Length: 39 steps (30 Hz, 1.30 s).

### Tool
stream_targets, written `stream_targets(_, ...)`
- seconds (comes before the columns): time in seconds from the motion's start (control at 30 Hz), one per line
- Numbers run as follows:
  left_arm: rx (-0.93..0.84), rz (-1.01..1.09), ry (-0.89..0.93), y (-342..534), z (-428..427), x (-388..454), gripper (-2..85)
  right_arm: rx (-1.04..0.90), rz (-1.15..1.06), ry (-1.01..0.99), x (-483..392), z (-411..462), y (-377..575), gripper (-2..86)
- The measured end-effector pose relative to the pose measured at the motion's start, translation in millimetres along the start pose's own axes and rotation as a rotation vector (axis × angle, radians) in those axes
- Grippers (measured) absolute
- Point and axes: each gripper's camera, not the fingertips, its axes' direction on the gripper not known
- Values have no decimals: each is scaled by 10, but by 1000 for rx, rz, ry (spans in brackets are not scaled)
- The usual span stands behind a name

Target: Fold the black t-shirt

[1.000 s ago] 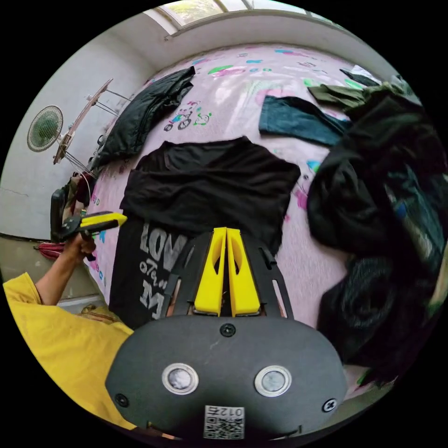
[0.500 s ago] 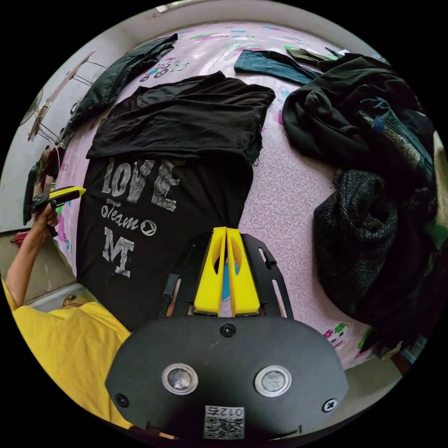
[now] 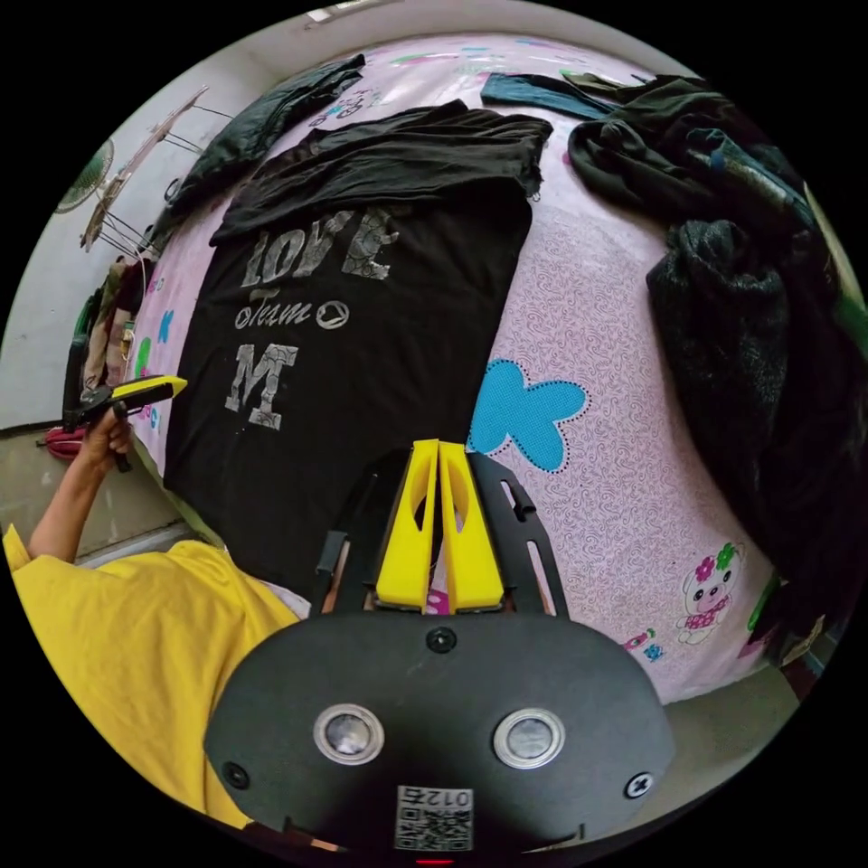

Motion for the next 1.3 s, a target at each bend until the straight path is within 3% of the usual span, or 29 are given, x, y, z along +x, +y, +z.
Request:
stream_targets(0.23,46,-21,-30,450,-112,-103,4,6,-20,74,-3,3,396,-1)
stream_targets(0.33,93,-7,54,794,-299,-53,4,37,-45,-20,-74,-77,725,0)
stream_targets(0.43,56,14,71,1131,-238,42,4,-6,-57,-103,-145,61,1043,-1)
stream_targets(0.6,-46,-8,13,1499,93,42,4,-32,-51,-74,-103,311,1392,-1)
stream_targets(0.87,-34,-35,27,1937,58,-73,4,-45,-13,-23,37,339,1740,-1)
stream_targets(1.03,2,-16,85,2264,-104,23,4,-39,-28,-118,-66,278,2137,-1)
stream_targets(1.17,-83,-12,43,2476,136,72,5,-98,-18,-109,-45,466,2366,-1)
stream_targets(1.3,-55,-39,82,2654,144,20,5,-73,31,-113,113,492,2575,0)
